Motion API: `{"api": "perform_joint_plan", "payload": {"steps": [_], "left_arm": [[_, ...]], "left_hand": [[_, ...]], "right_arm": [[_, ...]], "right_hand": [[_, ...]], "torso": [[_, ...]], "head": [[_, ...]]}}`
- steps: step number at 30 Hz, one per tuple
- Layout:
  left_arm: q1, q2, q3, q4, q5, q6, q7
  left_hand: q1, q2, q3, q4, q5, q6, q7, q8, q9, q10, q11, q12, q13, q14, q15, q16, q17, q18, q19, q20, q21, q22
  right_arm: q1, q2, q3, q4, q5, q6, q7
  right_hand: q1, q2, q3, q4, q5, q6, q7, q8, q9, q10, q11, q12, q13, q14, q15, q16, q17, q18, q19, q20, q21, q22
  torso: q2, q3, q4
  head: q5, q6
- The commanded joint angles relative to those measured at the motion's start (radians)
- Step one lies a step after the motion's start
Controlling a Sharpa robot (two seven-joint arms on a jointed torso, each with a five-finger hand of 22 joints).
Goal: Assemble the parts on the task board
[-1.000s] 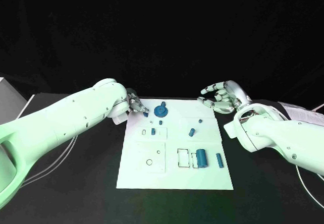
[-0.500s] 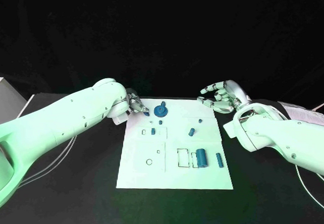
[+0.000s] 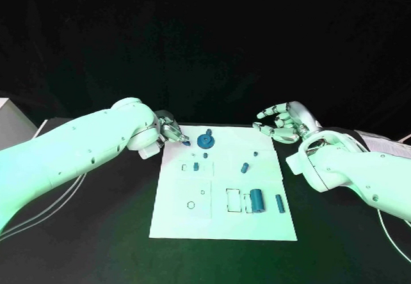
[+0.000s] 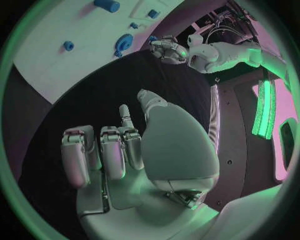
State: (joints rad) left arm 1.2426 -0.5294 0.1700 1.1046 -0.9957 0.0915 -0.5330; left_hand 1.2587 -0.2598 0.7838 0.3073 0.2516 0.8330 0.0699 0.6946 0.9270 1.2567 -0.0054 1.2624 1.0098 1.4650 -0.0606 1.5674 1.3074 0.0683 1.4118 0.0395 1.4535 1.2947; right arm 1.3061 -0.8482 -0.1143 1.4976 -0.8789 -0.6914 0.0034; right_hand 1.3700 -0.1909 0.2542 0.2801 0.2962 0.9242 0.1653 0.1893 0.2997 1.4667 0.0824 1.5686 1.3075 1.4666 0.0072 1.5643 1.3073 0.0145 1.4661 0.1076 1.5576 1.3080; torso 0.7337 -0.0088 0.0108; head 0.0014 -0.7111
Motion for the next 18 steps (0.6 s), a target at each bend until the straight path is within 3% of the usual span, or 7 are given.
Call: {"api": "perform_joint_plan", "payload": {"steps": [1,8,18], "left_arm": [[-0.002,-0.024,0.000,0.051,0.017,-0.044,0.002],[-0.012,-0.071,-0.012,0.133,-0.021,-0.079,0.000],[-0.034,-0.115,-0.045,0.212,-0.124,-0.136,0.000]], "left_hand": [[-0.009,-0.003,0.169,-0.177,0.006,0.009,0.000,0.003,0.086,0.007,0.000,0.007,0.002,0.106,-0.002,0.003,0.263,-0.007,0.008,0.000,0.004,0.003],[-0.010,-0.006,0.171,-0.181,0.009,0.012,0.000,0.003,0.086,0.009,0.000,0.008,0.003,0.106,-0.002,0.003,0.263,-0.008,0.010,-0.001,0.006,0.006],[-0.010,-0.011,0.175,-0.187,0.012,0.018,-0.001,0.002,0.086,0.015,-0.001,0.011,0.008,0.106,-0.003,0.003,0.263,-0.010,0.017,-0.001,0.011,0.017]], "right_arm": [[-0.001,-0.003,0.000,0.001,-0.008,0.000,0.008],[-0.002,-0.006,0.000,0.002,-0.007,0.000,0.008],[-0.006,-0.009,0.000,0.006,-0.022,-0.002,0.010]], "right_hand": [[-0.010,-0.001,0.003,0.001,0.004,-0.006,0.001,0.003,0.000,0.104,0.001,0.002,0.263,0.100,0.001,0.001,0.248,-0.010,0.097,0.002,-0.003,0.252],[-0.012,-0.001,0.003,0.002,0.003,-0.006,0.001,0.003,0.000,0.104,0.001,0.002,0.263,0.101,0.001,0.001,0.248,-0.010,0.097,0.002,-0.004,0.251],[-0.012,-0.001,0.003,0.002,0.003,-0.006,0.001,0.003,0.000,0.104,0.001,0.002,0.263,0.101,0.001,0.001,0.248,-0.010,0.097,0.002,-0.004,0.251]], "torso": [[-0.010,-0.0001,0.0088],[-0.020,-0.0002,0.0156],[-0.029,0.0016,0.0214]], "head": [[-0.004,-0.005],[-0.004,-0.010],[-0.002,-0.021]]}}
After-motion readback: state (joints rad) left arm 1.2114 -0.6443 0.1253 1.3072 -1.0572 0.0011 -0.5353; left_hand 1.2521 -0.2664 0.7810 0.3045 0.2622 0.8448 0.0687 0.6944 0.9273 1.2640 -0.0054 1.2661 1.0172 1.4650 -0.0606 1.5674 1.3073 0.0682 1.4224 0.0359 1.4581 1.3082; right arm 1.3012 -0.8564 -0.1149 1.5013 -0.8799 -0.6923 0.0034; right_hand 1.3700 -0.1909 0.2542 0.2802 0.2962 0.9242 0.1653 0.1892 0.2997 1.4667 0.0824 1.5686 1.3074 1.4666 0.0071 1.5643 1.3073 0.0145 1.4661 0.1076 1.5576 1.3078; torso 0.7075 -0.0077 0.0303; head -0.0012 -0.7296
